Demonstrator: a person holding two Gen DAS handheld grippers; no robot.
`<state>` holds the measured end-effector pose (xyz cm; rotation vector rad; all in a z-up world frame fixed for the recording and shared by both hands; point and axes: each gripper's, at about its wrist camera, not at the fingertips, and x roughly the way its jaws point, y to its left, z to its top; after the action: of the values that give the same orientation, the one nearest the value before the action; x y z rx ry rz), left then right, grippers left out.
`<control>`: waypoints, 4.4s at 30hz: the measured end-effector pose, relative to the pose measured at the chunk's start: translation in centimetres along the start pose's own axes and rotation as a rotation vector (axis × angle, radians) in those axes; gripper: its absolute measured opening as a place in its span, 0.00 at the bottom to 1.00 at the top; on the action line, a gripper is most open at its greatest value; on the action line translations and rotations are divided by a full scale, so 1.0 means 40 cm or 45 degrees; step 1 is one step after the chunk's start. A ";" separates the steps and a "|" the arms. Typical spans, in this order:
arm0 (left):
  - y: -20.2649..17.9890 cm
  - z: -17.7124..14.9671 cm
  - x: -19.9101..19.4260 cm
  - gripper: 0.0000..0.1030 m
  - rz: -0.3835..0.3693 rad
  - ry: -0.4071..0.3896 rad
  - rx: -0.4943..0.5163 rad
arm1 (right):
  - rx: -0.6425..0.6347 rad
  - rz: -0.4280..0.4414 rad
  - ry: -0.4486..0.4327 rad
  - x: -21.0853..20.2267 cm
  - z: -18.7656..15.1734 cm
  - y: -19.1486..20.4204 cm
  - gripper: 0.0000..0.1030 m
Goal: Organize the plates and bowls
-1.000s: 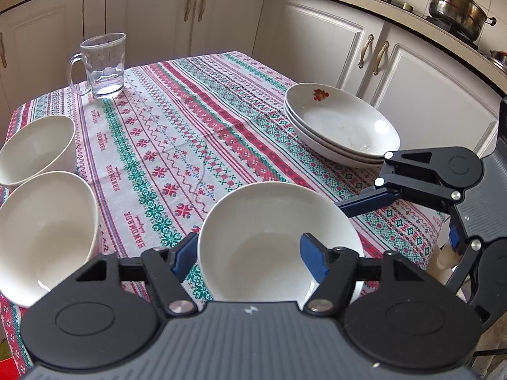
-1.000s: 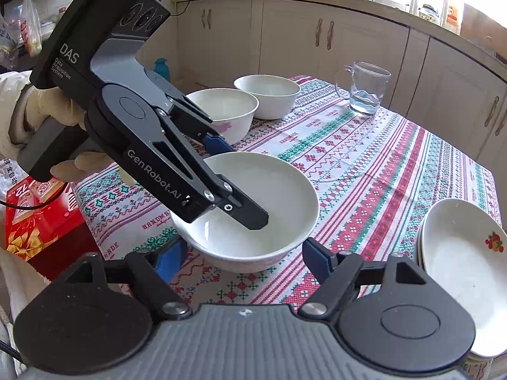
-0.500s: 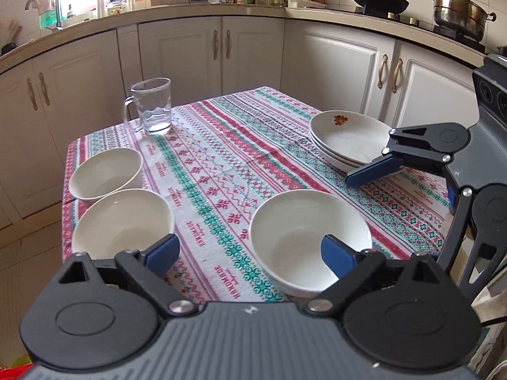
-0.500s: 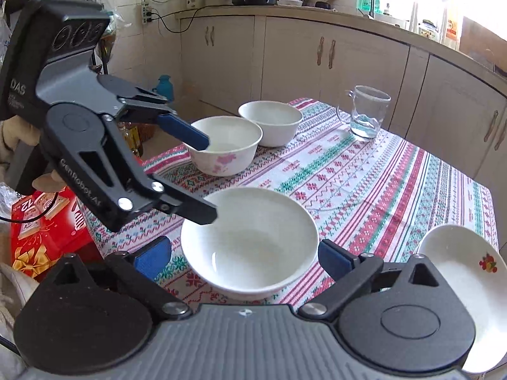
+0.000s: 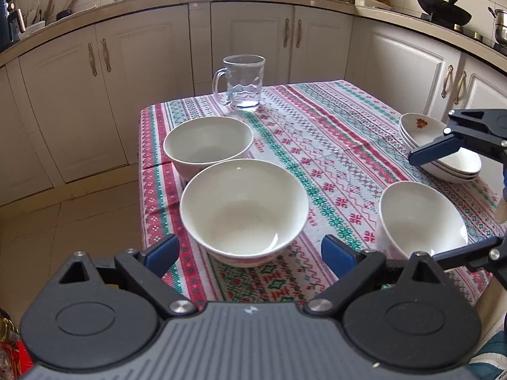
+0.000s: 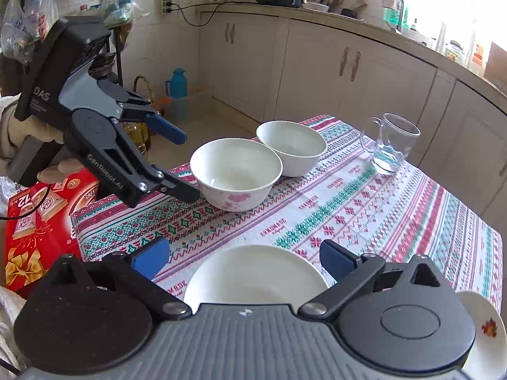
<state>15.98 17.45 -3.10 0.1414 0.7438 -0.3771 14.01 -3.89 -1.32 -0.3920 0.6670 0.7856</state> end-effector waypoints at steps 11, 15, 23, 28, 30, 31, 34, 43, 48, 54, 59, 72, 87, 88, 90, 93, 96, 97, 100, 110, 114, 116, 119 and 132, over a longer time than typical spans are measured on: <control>0.102 0.035 0.069 0.93 -0.114 0.035 -0.085 | -0.112 0.029 0.089 0.101 0.076 0.004 0.99; 0.122 0.044 0.092 0.90 -0.132 0.043 -0.102 | -0.134 0.029 0.120 0.150 0.101 -0.012 0.99; 0.137 0.045 0.123 0.78 -0.196 0.067 -0.131 | -0.155 0.060 0.170 0.233 0.130 -0.036 0.99; 0.144 0.048 0.135 0.72 -0.223 0.078 -0.148 | -0.180 0.087 0.193 0.269 0.137 -0.029 0.98; 0.145 0.049 0.137 0.70 -0.238 0.080 -0.150 | -0.191 0.094 0.204 0.282 0.138 -0.027 0.96; 0.146 0.050 0.138 0.66 -0.239 0.080 -0.153 | -0.196 0.098 0.205 0.286 0.139 -0.026 0.95; 0.150 0.054 0.142 0.61 -0.255 0.082 -0.163 | -0.200 0.102 0.206 0.297 0.143 -0.025 0.94; 0.149 0.063 0.142 0.55 -0.275 0.073 -0.165 | -0.200 0.129 0.207 0.318 0.145 -0.020 0.88; 0.152 0.065 0.142 0.55 -0.279 0.075 -0.169 | -0.206 0.128 0.202 0.315 0.143 -0.015 0.87; 0.146 0.067 0.138 0.55 -0.273 0.074 -0.153 | -0.196 0.123 0.204 0.312 0.144 -0.014 0.87; 0.132 0.073 0.122 0.55 -0.260 0.068 -0.124 | -0.181 0.130 0.197 0.299 0.147 -0.016 0.87; 0.031 0.108 0.052 0.55 -0.278 0.033 -0.037 | -0.137 0.086 0.163 0.177 0.133 -0.010 0.87; -0.124 0.131 -0.010 0.55 -0.330 0.003 0.059 | -0.076 0.023 0.106 -0.013 0.063 -0.019 0.87; -0.134 0.131 -0.009 0.55 -0.334 0.002 0.062 | -0.072 0.017 0.106 -0.022 0.056 -0.020 0.87; -0.154 0.128 -0.007 0.55 -0.349 0.001 0.064 | -0.062 0.006 0.107 -0.036 0.044 -0.019 0.87; -0.176 0.128 0.000 0.55 -0.376 0.008 0.064 | -0.035 -0.008 0.112 -0.060 0.020 -0.022 0.87; -0.201 0.126 0.005 0.55 -0.389 0.016 0.079 | -0.014 -0.014 0.121 -0.077 0.001 -0.027 0.87; -0.206 0.125 0.007 0.55 -0.392 0.019 0.081 | -0.012 -0.019 0.123 -0.082 -0.004 -0.027 0.87; -0.219 0.122 0.012 0.55 -0.401 0.031 0.086 | 0.003 -0.023 0.127 -0.092 -0.019 -0.029 0.87; -0.253 0.103 0.037 0.55 -0.404 0.089 0.111 | 0.056 0.006 0.161 -0.081 -0.062 -0.040 0.87; -0.261 0.097 0.043 0.55 -0.401 0.103 0.125 | 0.073 0.017 0.169 -0.077 -0.075 -0.041 0.87; -0.264 0.095 0.045 0.55 -0.397 0.106 0.132 | 0.079 0.022 0.171 -0.076 -0.079 -0.043 0.87; -0.269 0.094 0.046 0.55 -0.389 0.107 0.144 | 0.089 0.028 0.176 -0.072 -0.084 -0.046 0.87; -0.272 0.088 0.054 0.62 -0.385 0.108 0.163 | 0.096 0.035 0.181 -0.067 -0.087 -0.048 0.87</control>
<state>15.48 5.87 -1.94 0.1667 0.8270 -0.7110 12.68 -8.47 -1.90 -0.3726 0.8340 0.7612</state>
